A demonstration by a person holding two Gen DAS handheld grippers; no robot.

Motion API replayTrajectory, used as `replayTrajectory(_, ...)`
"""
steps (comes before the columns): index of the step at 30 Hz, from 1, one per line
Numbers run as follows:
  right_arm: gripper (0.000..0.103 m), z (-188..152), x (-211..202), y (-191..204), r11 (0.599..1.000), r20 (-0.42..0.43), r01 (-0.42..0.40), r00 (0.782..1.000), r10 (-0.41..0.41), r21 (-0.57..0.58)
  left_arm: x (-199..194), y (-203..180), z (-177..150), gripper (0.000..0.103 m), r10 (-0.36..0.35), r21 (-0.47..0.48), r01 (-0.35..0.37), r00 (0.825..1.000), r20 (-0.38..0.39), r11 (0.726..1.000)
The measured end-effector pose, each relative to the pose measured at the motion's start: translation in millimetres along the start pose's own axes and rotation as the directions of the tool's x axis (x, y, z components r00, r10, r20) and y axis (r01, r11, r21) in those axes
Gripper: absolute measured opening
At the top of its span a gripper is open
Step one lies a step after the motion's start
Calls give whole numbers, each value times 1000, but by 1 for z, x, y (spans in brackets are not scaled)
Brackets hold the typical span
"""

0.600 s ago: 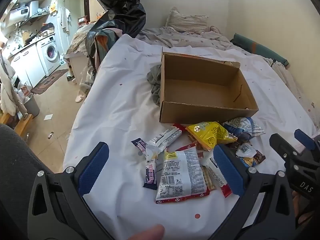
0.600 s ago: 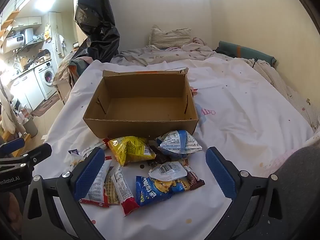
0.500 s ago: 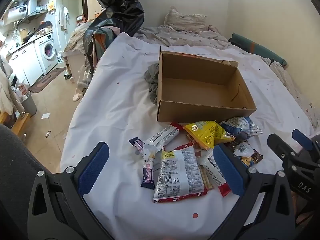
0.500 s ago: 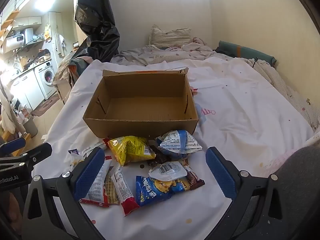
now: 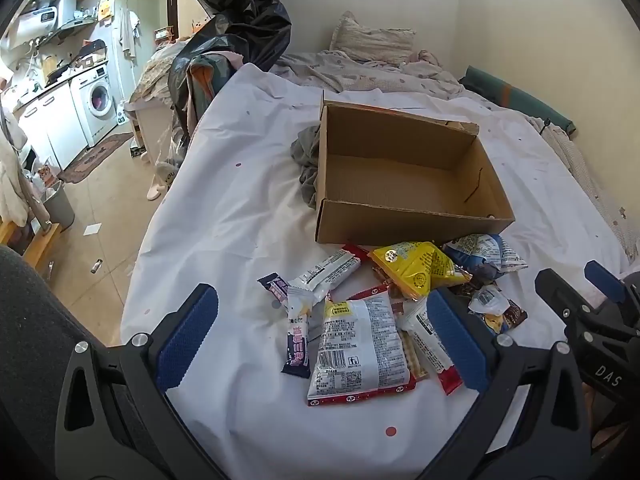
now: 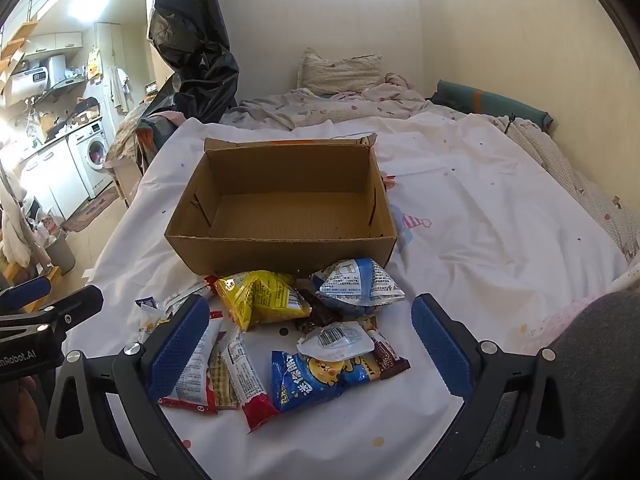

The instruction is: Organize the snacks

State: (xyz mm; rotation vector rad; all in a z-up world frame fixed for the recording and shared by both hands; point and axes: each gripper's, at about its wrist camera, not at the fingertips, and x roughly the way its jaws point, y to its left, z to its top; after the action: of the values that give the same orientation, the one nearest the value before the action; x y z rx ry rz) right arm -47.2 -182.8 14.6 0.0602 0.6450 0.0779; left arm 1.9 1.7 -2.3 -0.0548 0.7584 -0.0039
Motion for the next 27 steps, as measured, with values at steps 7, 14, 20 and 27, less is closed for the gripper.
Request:
replayTrajectory(7,103,-4,3,0,1000,2,-4,1000,4,1,0,0,1,103,-1,1,1,1000,0,1000)
replayTrajectory(14,103,-4,2,-1,1000,2,-1,1000,1,6,-1,1,0,103,2,-1,-2,1000,-2,1000)
replayTrajectory(20,103,0,1,-1,1000,1,6,1000,-6,8,-1,2,0,103,0,-5,0,1000,-2,1000)
replayTrajectory(27,103,2,1,-4,1000,-2,9,1000,-9,26,0,-1,-2,103,-2,14,2,1000,-6,1000)
